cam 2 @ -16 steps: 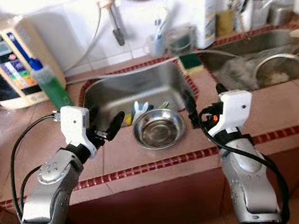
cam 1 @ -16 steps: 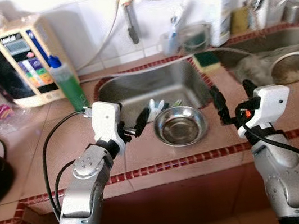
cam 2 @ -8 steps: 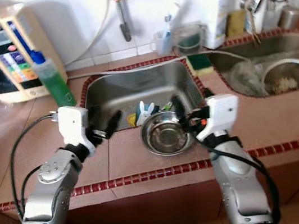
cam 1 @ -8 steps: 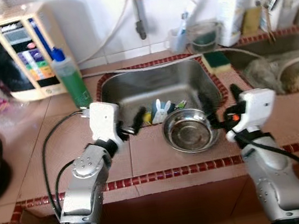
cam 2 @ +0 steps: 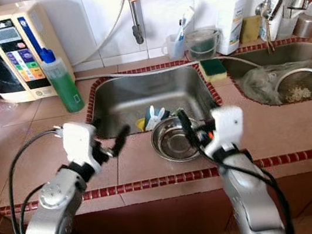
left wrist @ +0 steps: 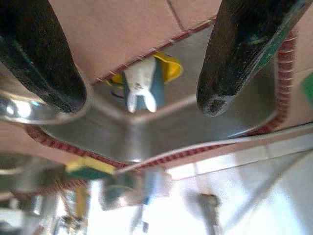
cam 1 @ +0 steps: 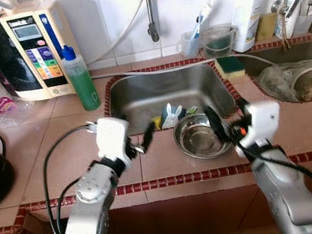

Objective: Kitchen organization

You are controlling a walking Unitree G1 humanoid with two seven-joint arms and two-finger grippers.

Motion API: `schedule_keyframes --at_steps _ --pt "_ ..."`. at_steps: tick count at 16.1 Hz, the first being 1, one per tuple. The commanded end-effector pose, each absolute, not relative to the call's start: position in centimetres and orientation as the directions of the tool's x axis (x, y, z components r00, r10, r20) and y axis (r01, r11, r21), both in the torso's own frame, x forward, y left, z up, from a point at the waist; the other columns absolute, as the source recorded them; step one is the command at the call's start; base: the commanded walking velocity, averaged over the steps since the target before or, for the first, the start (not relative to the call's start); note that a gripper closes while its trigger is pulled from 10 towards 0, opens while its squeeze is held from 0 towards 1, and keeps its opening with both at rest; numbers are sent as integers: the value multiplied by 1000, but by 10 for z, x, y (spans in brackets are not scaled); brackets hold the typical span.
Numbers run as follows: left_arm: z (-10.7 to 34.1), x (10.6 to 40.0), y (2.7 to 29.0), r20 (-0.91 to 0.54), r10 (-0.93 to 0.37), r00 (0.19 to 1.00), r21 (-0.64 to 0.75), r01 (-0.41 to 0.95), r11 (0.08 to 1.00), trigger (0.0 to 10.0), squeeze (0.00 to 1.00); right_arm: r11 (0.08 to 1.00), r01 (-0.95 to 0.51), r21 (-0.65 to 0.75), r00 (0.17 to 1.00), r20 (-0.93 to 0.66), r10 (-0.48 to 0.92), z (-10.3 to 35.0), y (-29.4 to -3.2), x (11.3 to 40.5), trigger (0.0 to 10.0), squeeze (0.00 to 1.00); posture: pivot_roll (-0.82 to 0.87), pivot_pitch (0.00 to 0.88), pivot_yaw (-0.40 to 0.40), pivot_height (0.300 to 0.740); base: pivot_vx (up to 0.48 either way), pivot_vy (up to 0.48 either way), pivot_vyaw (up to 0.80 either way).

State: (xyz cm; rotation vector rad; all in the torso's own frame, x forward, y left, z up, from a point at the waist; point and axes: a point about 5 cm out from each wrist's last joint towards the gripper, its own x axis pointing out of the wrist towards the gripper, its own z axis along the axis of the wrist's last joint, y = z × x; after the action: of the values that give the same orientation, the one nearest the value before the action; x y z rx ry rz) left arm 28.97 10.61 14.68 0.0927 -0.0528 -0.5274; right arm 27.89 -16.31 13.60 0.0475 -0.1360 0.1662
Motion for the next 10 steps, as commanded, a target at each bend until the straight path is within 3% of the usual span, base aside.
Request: schedule_keyframes --at_steps 1,6,10 --pt "152 287 104 41 -525 850 137 516 846 10000 0 987 -157 21 974 169 151 144 -165 278 10000 0 -167 0 72 740 0 0 0" --pt "152 278 89 -26 -634 773 204 625 753 10000 0 993 -115 37 984 141 109 136 -170 262 10000 0 -191 0 100 740 0 0 0" --pt "139 284 81 -162 -626 763 133 646 752 10000 0 991 -51 124 998 49 45 118 -172 265 10000 0 -192 11 110 740 0 0 0"
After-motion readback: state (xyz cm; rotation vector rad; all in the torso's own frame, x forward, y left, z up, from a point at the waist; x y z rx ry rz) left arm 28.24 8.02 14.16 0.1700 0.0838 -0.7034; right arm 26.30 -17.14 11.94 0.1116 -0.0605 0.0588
